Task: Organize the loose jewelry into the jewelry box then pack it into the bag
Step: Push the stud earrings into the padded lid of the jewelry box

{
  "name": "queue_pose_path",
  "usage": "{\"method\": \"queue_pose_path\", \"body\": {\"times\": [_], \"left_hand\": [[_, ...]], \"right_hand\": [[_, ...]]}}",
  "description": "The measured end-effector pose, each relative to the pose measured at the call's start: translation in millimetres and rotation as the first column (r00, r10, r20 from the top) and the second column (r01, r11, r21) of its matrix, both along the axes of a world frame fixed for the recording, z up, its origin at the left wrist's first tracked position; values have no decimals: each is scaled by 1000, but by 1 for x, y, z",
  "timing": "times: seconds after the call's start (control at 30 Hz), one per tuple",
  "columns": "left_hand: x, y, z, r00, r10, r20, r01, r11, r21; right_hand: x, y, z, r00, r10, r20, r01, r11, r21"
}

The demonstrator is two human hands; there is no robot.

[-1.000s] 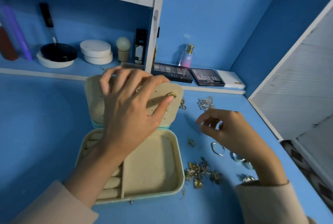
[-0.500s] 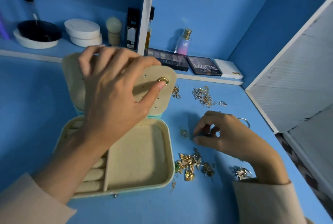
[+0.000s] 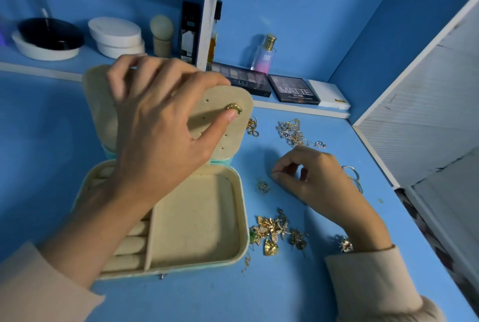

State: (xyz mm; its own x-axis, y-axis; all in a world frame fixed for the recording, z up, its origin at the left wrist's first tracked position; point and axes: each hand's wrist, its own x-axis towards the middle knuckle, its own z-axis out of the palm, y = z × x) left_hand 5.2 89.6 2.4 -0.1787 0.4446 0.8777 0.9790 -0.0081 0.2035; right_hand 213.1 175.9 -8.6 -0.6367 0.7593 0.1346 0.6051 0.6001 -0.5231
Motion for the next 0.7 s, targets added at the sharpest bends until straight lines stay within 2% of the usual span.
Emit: {"method": "queue_pose_path", "body": {"times": [0.1,0.27,0.37,0.47,0.7], "left_hand": [[0,0,0,1000,-1,3,1,1000,-1],[-1,1,0,1000,0,0,0,1000,7],[0,1,-1,1000,-1,-1,1,1000,5],[0,1,0,1000,1,-4,-1,1000,5],[-1,1,-1,1000,5,-9,-5,1000,4]], "right_hand": [[1,0,0,1000,0,22,0,1000,-4],[8,0,8,998,-26,-49,22,996,-83],[11,0,9,999,48,5,-47,991,-129],[9,-1,7,990,105,90,-96,990,-99],[6,-1,4,986,96,134,-88,994,-65]]}}
